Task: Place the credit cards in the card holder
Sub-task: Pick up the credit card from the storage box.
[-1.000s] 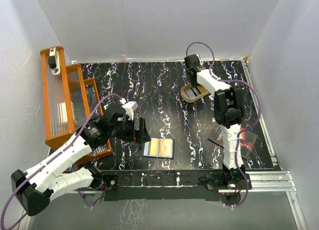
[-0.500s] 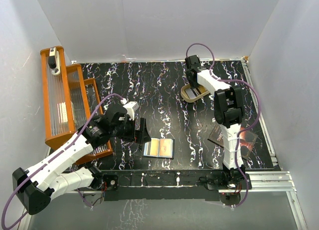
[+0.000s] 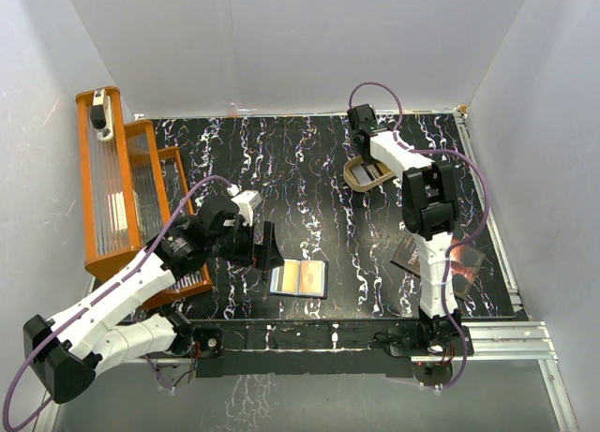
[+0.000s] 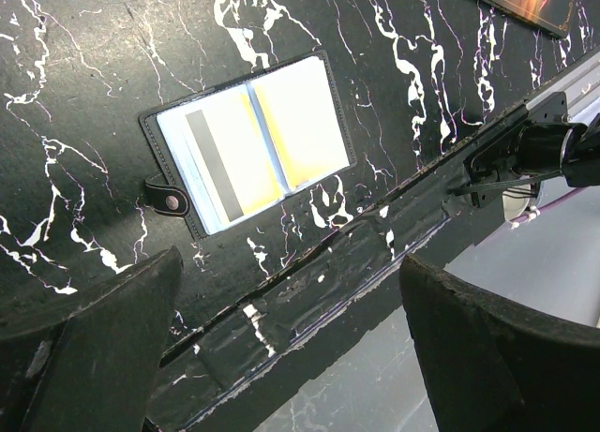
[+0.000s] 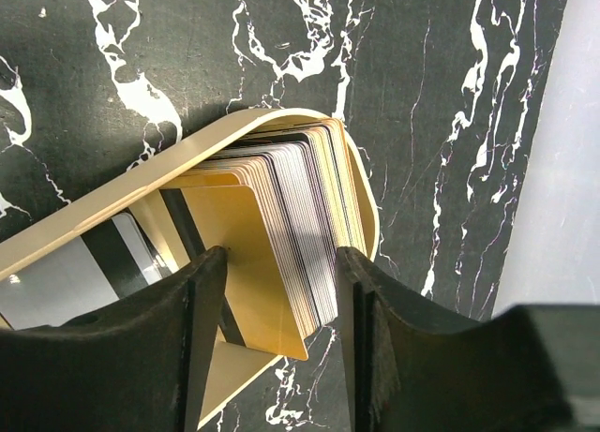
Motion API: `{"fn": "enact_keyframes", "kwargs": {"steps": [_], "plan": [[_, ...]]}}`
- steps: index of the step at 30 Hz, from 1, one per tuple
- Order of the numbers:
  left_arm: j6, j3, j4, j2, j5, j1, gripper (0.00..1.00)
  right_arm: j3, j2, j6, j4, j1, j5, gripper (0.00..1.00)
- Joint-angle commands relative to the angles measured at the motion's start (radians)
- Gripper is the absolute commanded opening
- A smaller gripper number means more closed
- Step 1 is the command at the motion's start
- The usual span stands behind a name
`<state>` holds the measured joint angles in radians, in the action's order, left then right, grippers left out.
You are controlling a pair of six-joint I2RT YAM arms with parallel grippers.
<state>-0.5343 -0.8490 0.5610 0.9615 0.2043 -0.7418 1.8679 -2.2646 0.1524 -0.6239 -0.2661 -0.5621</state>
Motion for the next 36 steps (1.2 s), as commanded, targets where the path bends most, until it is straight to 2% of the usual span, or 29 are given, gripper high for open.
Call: {"fn": "enact_keyframes", "kwargs": {"steps": [1, 16, 27, 36], "plan": [[0.013, -0.013, 0.0, 0.0, 0.0, -0.004, 0.99, 0.025, 0.013, 0.015, 0.05, 0.019, -0.052, 0.44], [0.008, -0.01, -0.001, -0.006, 0.0, -0.004, 0.99, 0.027, 0.025, 0.008, 0.053, 0.029, -0.047, 0.22], [-0.002, -0.009, -0.009, -0.005, 0.008, -0.004, 0.99, 0.047, 0.065, -0.038, 0.009, 0.022, 0.023, 0.0], [-0.016, -0.009, -0.005, -0.01, 0.013, -0.004, 0.99, 0.045, 0.093, -0.044, -0.034, 0.011, 0.051, 0.0]]}}
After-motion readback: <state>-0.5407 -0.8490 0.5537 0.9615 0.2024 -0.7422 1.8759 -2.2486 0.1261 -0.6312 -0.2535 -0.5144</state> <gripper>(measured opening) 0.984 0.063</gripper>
